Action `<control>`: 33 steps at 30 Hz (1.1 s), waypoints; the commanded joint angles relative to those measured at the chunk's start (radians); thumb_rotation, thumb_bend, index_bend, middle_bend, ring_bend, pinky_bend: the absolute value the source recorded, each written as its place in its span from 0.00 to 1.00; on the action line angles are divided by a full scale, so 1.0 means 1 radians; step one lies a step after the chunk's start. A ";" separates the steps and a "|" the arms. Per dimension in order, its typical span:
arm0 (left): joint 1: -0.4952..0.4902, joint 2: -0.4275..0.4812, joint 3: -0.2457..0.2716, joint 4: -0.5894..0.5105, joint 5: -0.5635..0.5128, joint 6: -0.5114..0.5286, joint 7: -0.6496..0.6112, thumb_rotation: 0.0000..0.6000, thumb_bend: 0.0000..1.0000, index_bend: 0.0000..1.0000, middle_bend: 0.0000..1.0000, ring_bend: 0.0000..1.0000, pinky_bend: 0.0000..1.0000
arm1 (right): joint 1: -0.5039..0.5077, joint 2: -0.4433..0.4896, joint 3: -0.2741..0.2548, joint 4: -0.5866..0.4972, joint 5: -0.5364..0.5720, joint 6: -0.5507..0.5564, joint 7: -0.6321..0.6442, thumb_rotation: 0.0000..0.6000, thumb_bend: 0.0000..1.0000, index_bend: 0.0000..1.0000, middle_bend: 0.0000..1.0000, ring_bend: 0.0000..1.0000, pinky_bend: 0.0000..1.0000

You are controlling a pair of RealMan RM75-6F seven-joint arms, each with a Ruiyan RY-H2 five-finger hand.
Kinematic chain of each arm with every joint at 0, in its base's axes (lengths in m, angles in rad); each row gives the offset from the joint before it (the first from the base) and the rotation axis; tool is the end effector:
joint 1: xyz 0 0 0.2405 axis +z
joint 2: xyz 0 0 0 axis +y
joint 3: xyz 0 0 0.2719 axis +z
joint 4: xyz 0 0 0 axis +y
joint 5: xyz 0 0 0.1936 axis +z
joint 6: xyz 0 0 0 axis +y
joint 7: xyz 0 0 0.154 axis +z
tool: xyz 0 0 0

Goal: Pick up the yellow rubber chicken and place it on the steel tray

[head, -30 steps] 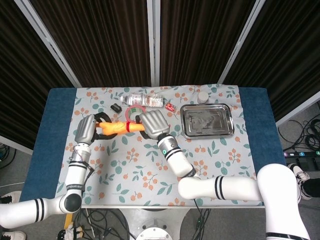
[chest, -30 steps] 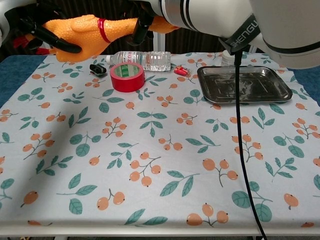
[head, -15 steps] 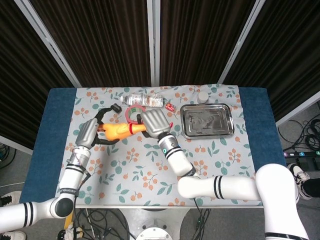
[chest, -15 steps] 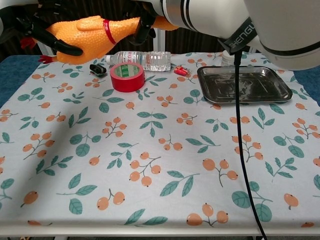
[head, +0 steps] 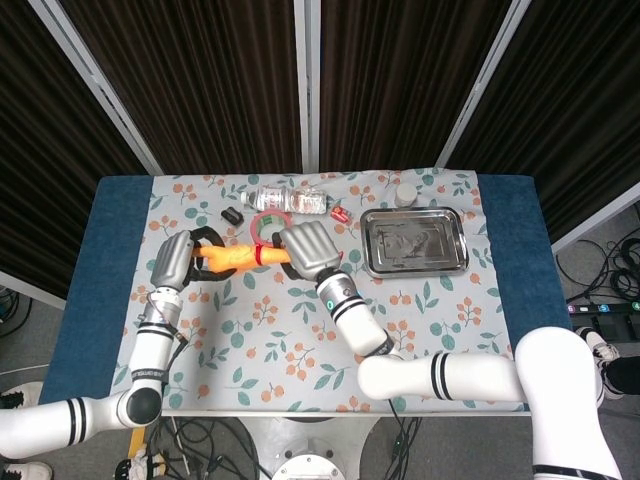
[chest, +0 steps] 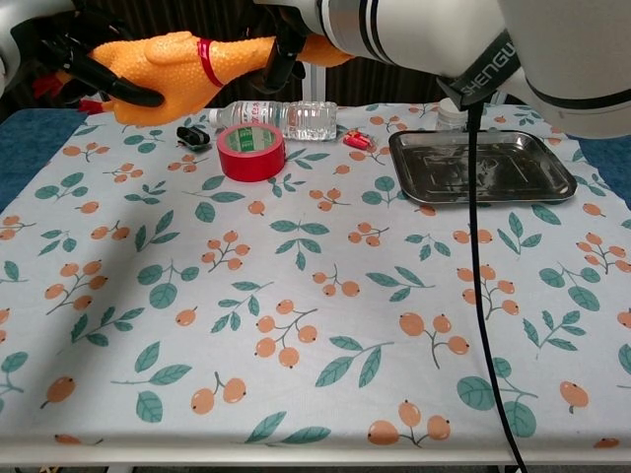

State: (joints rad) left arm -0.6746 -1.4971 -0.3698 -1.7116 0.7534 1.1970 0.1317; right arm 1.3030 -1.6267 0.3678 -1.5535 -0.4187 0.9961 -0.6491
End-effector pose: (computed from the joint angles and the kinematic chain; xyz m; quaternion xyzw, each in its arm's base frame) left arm -0.1608 0.3670 0.0573 -0.4798 -0.5870 -0.4960 0.4233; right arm 0.0419 -0.4064 -0.0191 0.7414 -0.3972 0.3947 0.3699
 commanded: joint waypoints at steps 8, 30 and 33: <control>0.028 0.092 0.023 -0.083 0.052 -0.107 -0.058 0.94 0.00 0.16 0.17 0.15 0.34 | -0.001 -0.004 -0.008 0.016 -0.008 0.006 -0.003 1.00 0.68 0.94 0.75 0.69 0.90; 0.171 0.185 0.120 -0.085 0.320 0.034 -0.127 0.83 0.00 0.13 0.09 0.08 0.26 | -0.278 0.214 -0.122 0.068 -0.237 -0.174 0.346 1.00 0.68 0.94 0.75 0.69 0.90; 0.189 0.186 0.129 -0.072 0.324 0.052 -0.124 0.87 0.00 0.13 0.09 0.08 0.26 | -0.325 0.231 -0.134 0.166 -0.287 -0.281 0.464 1.00 0.68 0.94 0.75 0.68 0.90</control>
State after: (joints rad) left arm -0.4907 -1.3120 -0.2451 -1.7892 1.0752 1.2447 0.0059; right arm 1.0341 -1.4281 0.2558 -1.4704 -0.6496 0.8038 -0.2809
